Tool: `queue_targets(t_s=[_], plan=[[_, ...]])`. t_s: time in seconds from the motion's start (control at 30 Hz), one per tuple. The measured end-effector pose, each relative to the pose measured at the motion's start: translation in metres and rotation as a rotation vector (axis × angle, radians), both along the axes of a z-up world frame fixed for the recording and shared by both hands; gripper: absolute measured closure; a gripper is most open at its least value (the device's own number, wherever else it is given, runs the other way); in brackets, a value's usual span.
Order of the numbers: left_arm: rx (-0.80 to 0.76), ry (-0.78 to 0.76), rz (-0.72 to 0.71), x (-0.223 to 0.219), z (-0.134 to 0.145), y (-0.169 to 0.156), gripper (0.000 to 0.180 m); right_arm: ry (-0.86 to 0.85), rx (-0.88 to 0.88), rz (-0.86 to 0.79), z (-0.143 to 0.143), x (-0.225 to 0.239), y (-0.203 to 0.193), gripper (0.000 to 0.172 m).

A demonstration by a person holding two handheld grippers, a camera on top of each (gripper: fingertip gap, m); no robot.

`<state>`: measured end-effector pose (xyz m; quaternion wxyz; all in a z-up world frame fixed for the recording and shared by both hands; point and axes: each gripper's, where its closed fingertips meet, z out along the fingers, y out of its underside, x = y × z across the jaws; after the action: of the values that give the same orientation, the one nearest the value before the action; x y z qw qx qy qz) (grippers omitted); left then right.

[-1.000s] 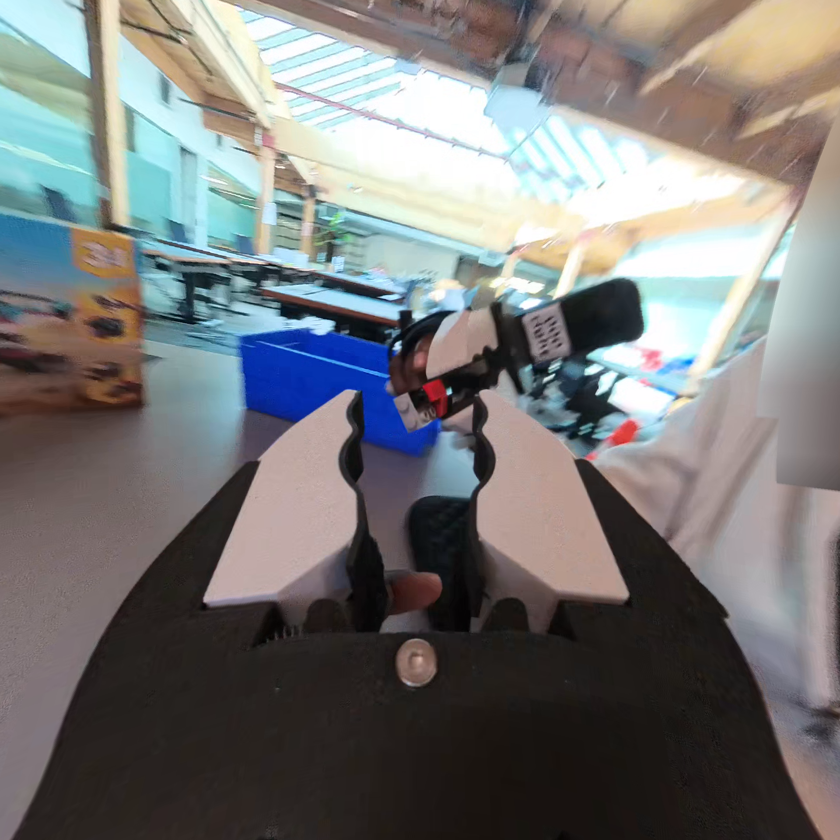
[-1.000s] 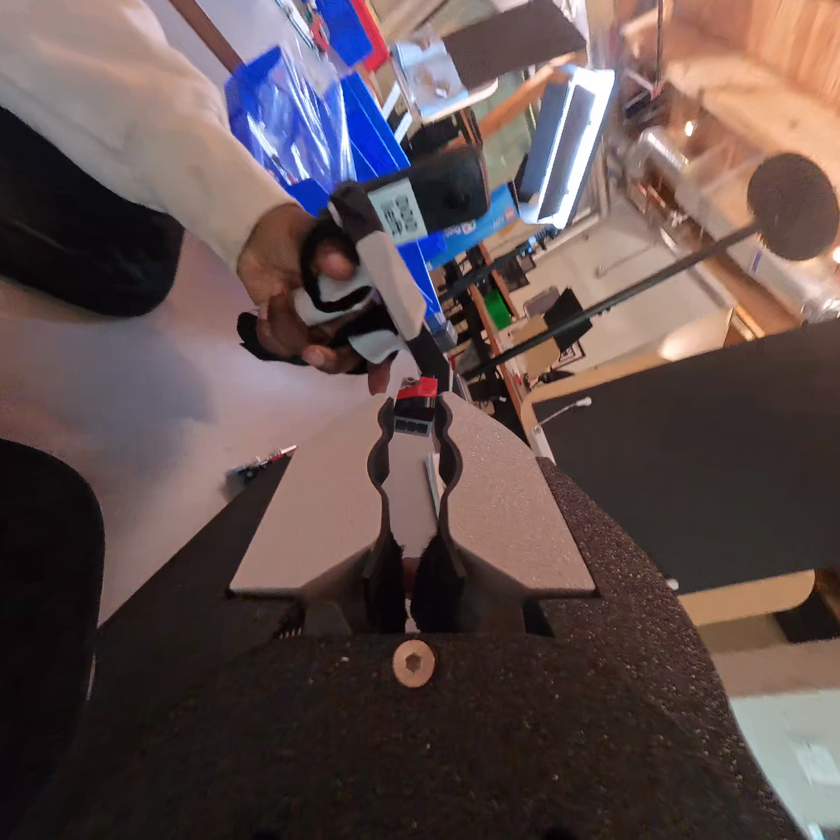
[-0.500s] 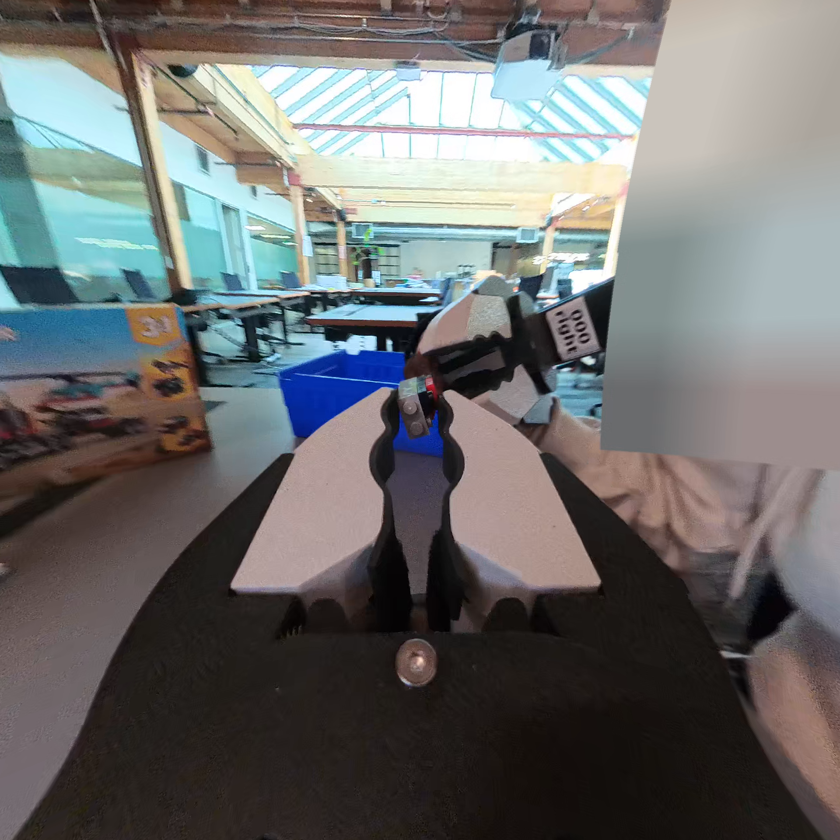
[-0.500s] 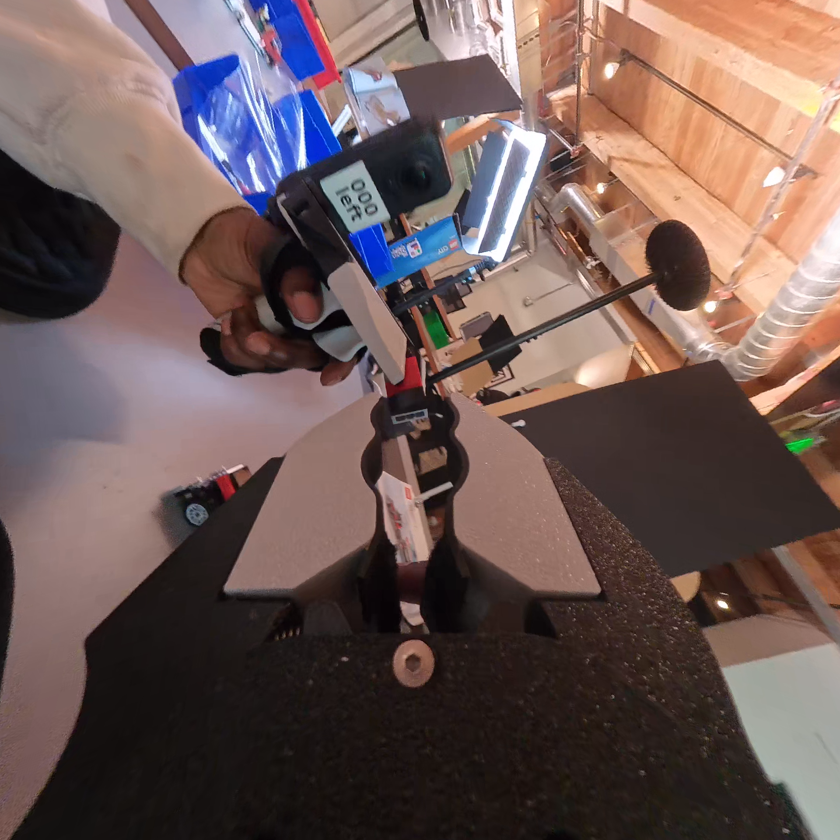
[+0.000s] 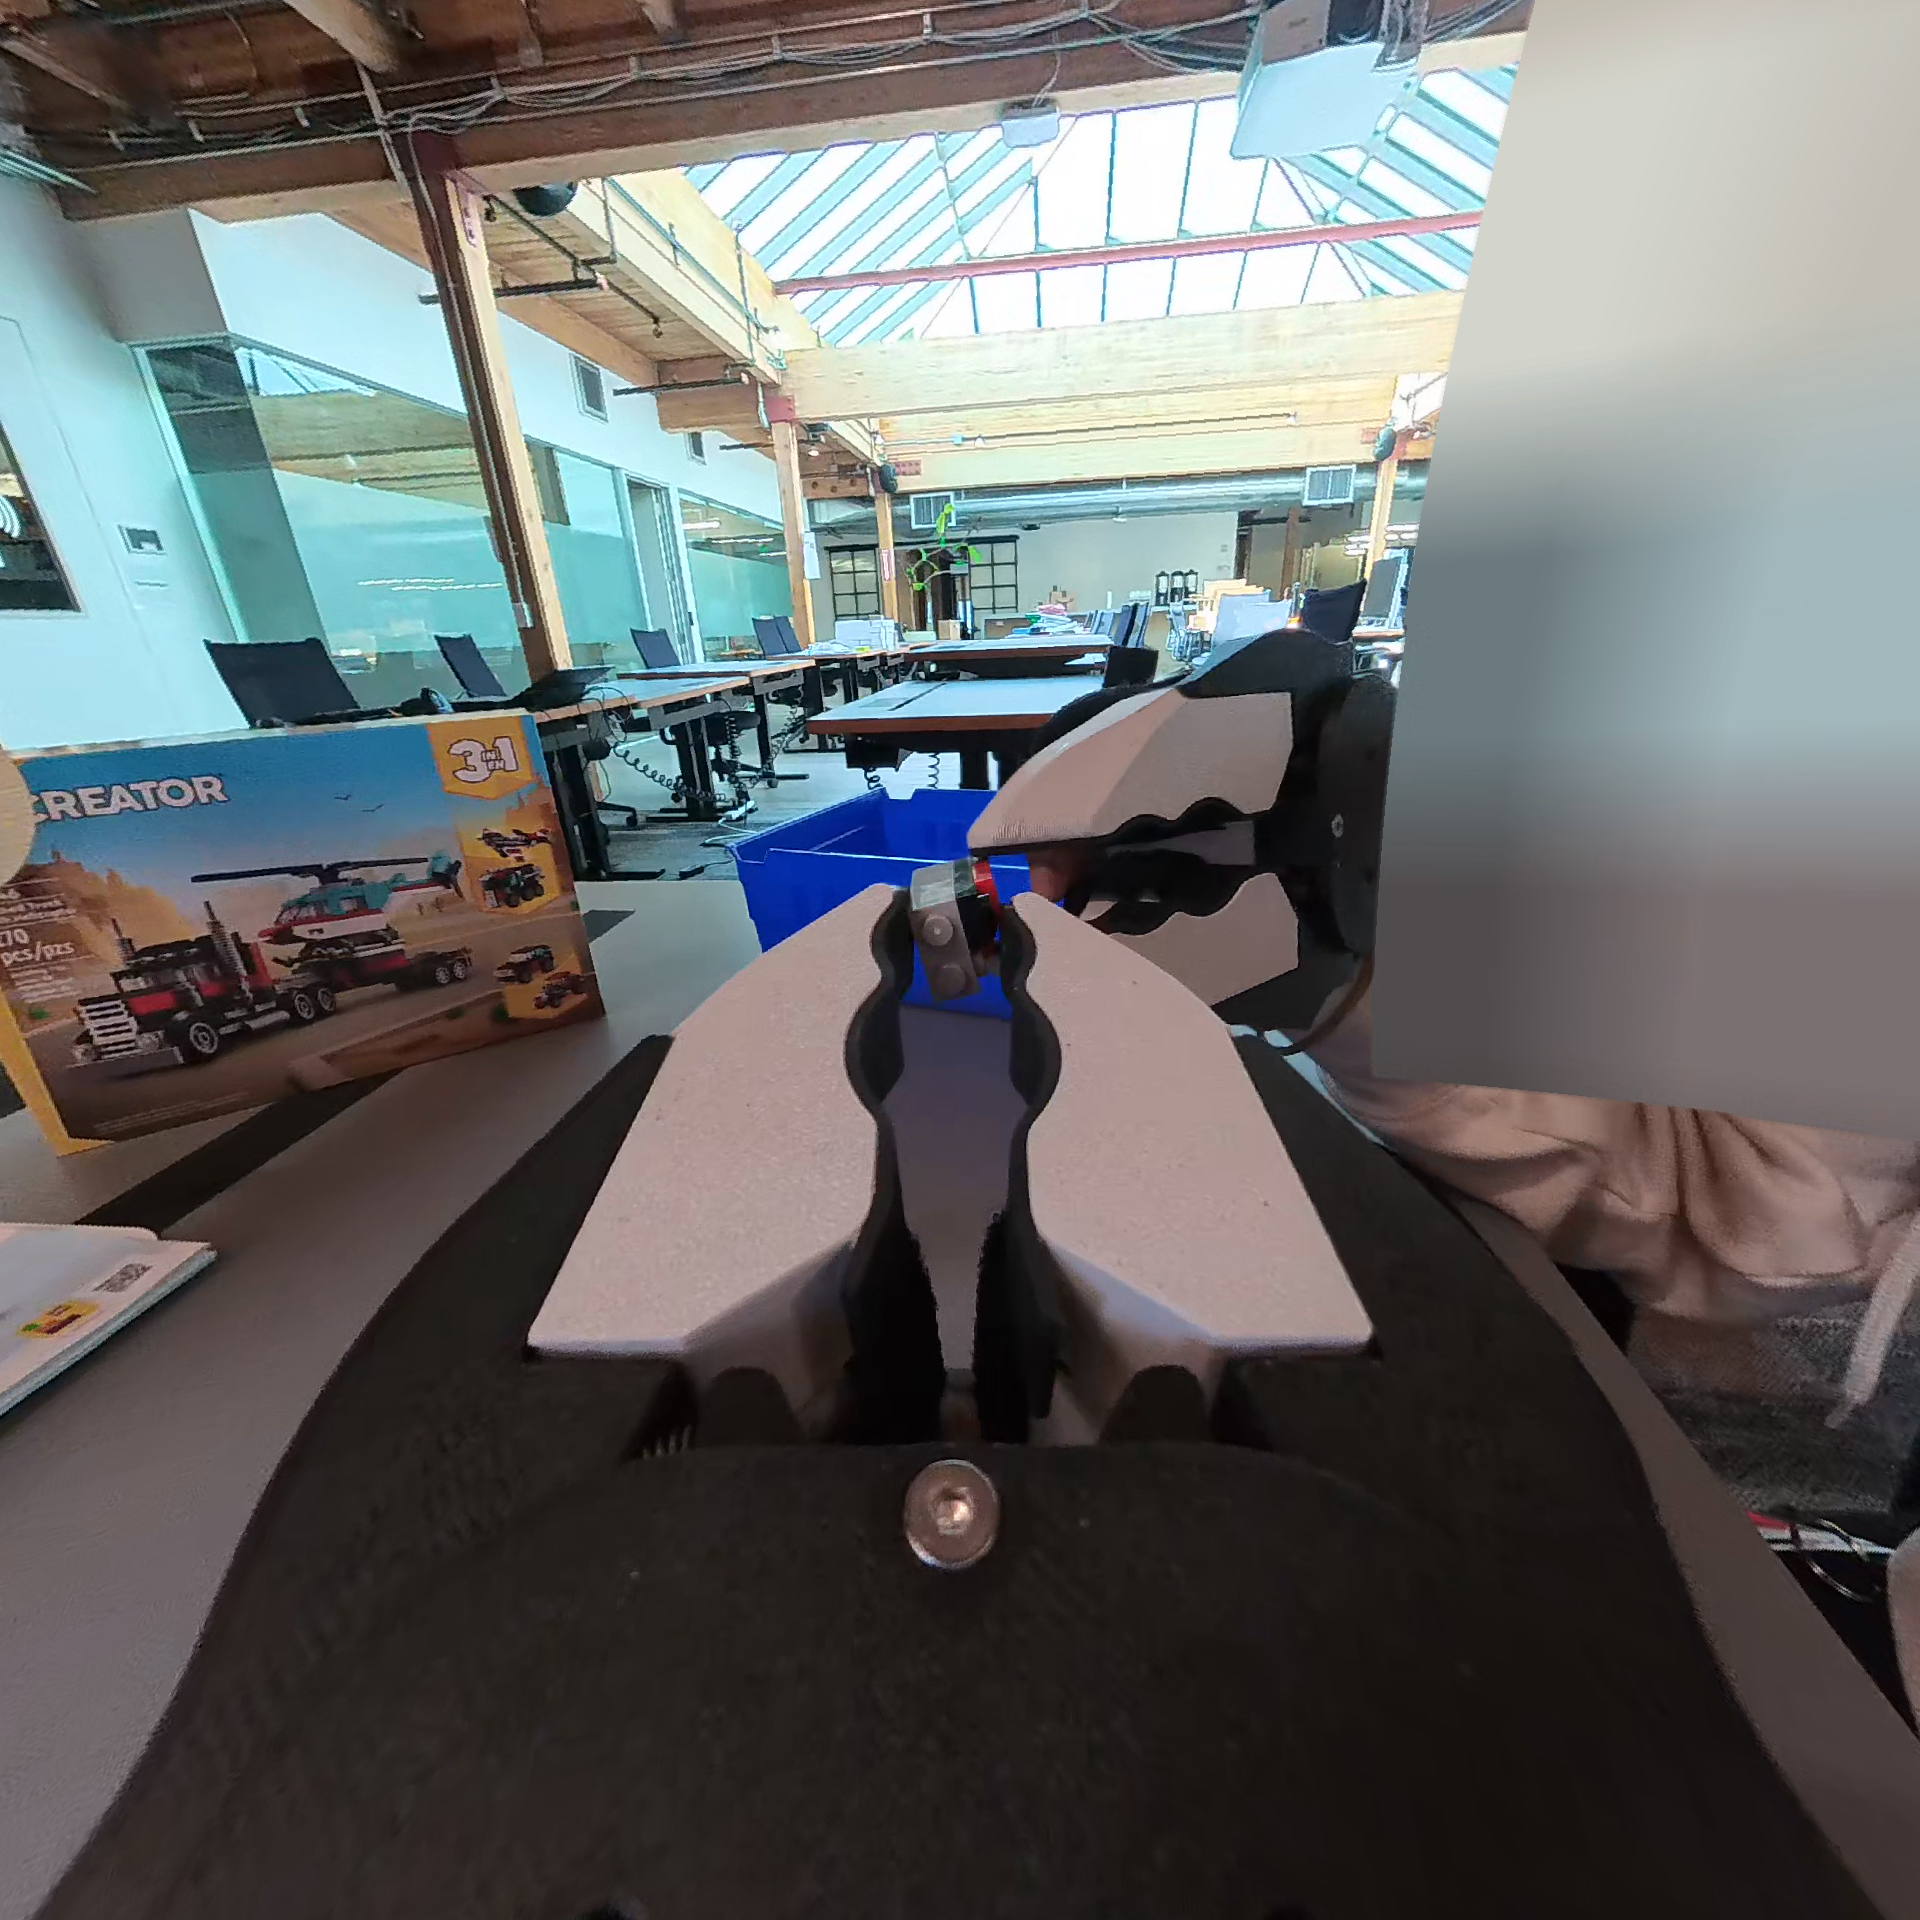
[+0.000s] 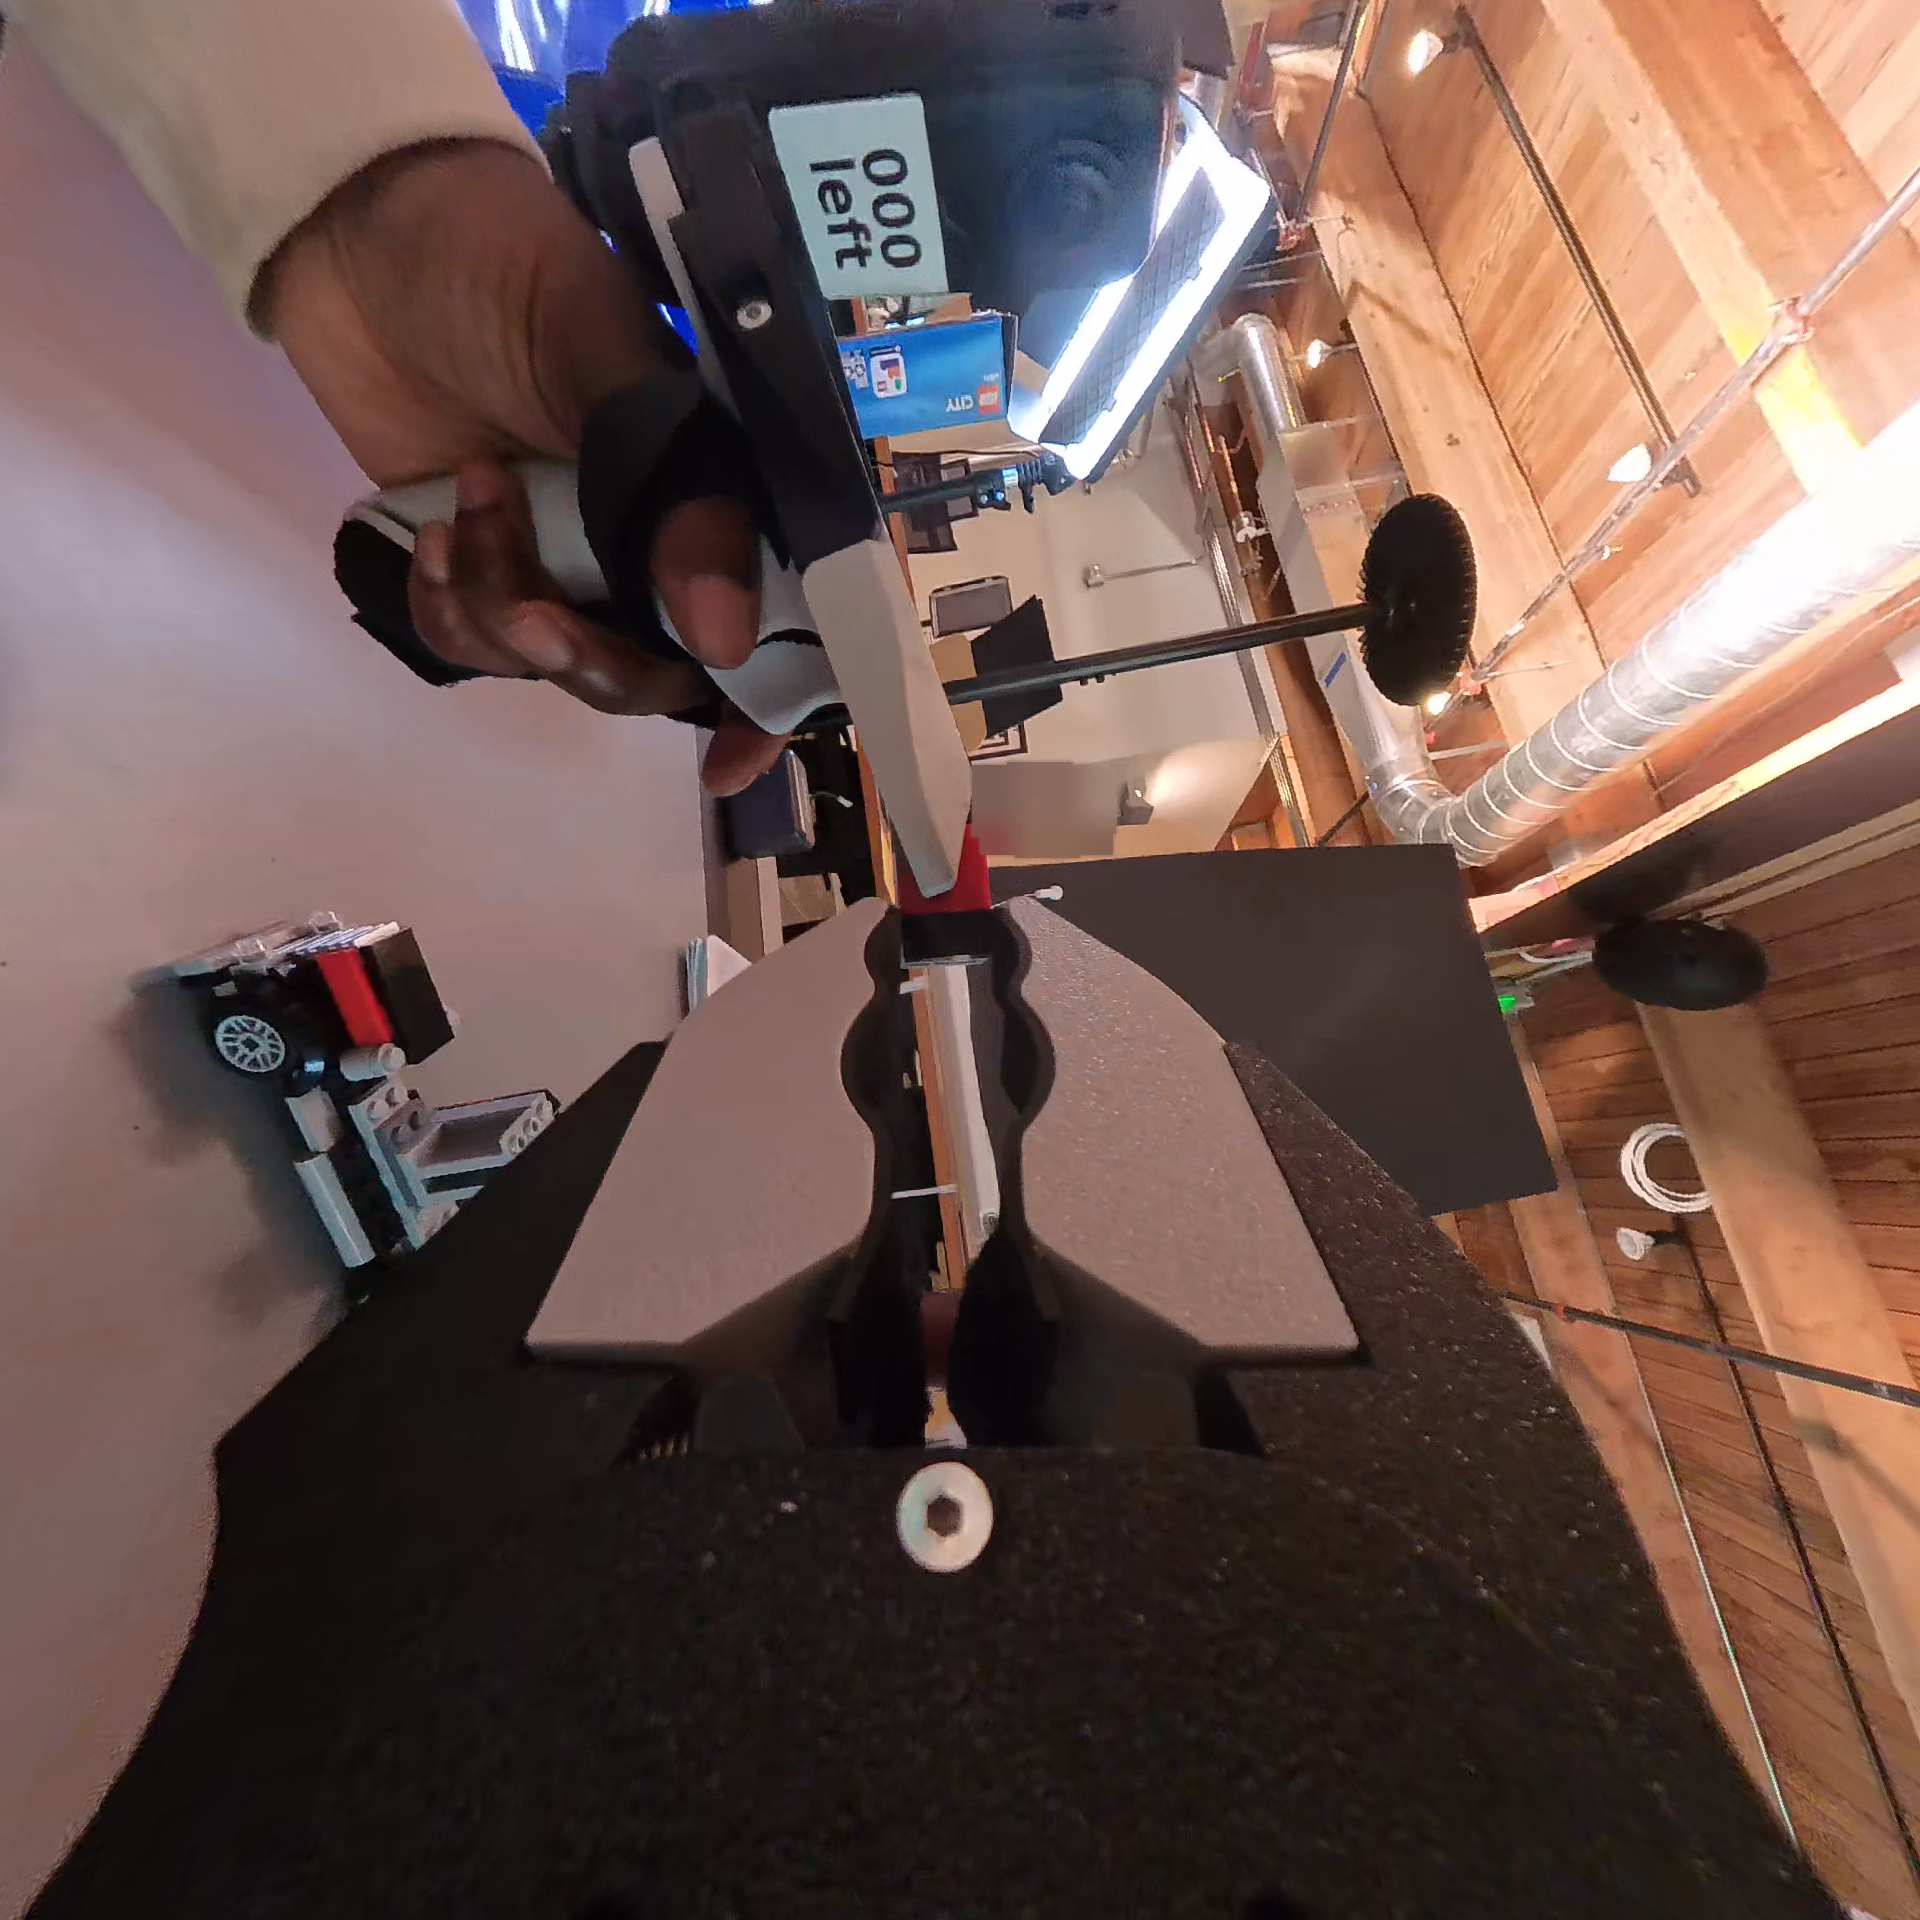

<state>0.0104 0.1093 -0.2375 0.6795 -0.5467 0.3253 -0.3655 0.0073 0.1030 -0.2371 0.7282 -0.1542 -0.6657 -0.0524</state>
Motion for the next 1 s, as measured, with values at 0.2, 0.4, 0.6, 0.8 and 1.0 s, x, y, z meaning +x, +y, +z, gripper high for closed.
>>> queue_targets(t_s=[0.2, 0.4, 0.6, 0.8, 1.0], plan=[[-0.002, 0.006, 0.033, -0.001, 0.0, 0.003, 0.164, 0.003, 0.043, -0.048, 0.0, -0.001, 0.004, 0.156], [-0.068, -0.112, 0.049, -0.004, 0.009, 0.004, 0.166, 0.061, 0.124, -0.145, 0.008, -0.004, 0.005, 0.157], [-0.195, -0.303, 0.018, -0.01, 0.017, 0.007, 0.166, 0.083, 0.236, -0.187, 0.009, -0.007, 0.001, 0.172], [-0.173, -0.331, -0.002, -0.017, 0.023, 0.005, 0.166, 0.158, 0.081, -0.081, 0.017, -0.008, -0.005, 0.167], [-0.065, -0.134, 0.103, -0.01, 0.009, 0.009, 0.166, 0.132, -0.087, -0.081, 0.011, -0.005, 0.013, 0.14]])
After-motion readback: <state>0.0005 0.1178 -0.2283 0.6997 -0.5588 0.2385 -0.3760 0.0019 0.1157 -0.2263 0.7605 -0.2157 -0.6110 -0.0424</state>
